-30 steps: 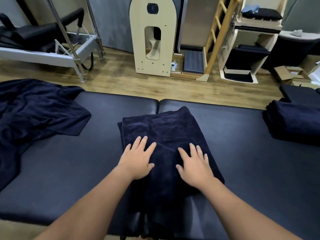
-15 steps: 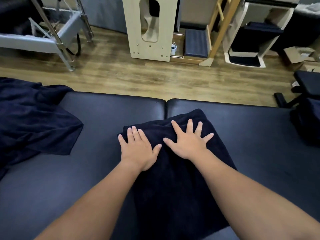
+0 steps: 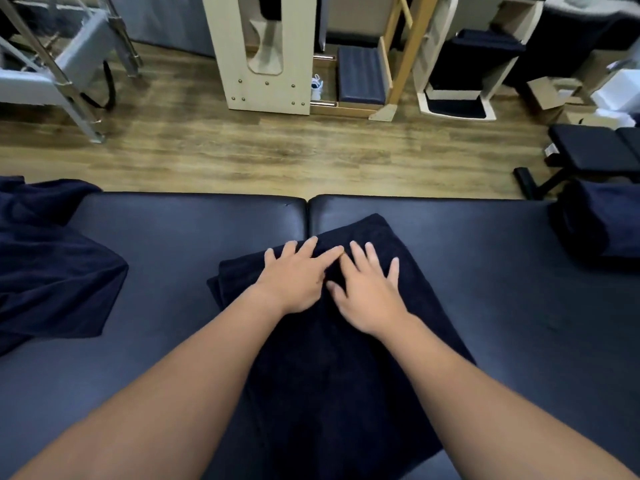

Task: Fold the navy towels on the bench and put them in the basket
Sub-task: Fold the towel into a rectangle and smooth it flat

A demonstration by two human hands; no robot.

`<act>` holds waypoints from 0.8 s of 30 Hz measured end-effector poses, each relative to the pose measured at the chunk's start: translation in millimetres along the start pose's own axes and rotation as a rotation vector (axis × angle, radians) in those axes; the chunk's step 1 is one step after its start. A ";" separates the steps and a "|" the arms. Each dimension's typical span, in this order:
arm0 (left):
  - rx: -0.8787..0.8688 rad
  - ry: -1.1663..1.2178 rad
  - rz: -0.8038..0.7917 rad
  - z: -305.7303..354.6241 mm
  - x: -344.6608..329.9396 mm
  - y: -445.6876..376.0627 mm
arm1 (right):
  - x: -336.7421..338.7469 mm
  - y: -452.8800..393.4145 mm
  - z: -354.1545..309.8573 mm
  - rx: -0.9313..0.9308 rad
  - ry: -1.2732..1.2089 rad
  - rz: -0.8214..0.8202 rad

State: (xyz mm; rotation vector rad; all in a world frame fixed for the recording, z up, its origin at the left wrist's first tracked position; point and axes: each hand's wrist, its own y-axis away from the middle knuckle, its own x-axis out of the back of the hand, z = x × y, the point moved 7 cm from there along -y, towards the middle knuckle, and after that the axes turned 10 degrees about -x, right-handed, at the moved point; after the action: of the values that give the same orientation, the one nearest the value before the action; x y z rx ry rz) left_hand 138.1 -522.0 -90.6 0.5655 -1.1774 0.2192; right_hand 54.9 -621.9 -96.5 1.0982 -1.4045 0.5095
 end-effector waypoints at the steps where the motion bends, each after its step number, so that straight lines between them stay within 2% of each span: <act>1: -0.020 -0.047 -0.047 2.4 -2.5 -10.1 | -2.1 12.3 3.7 -0.020 0.002 0.012; 4: 0.012 -0.197 -0.069 11.3 3.6 -36.9 | -10.3 51.5 12.0 -0.098 0.017 0.029; 7: -0.056 -0.109 -0.021 38.8 13.7 -57.6 | -18.5 89.8 22.8 -0.218 0.010 0.000; 10: -0.117 -0.142 -0.130 50.7 4.7 -62.9 | -24.8 115.4 52.7 -0.410 -0.026 -0.055; 16: 0.039 -0.234 -0.110 32.7 2.6 -47.7 | -8.6 113.3 107.6 -0.688 -0.064 0.063; 19: 0.093 -0.257 -0.101 26.4 -0.4 -31.4 | 5.3 98.7 119.9 -0.682 -0.067 0.110; 24: 0.189 -0.245 -0.081 21.3 -7.9 0.5 | 31.6 66.0 118.2 -0.558 -0.021 0.148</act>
State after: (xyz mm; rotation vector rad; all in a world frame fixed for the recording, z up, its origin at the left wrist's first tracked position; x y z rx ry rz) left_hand 117.6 -531.8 -92.1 0.8220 -1.3761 0.1962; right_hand -56.4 -700.4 -68.6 0.5538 -1.5292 0.1852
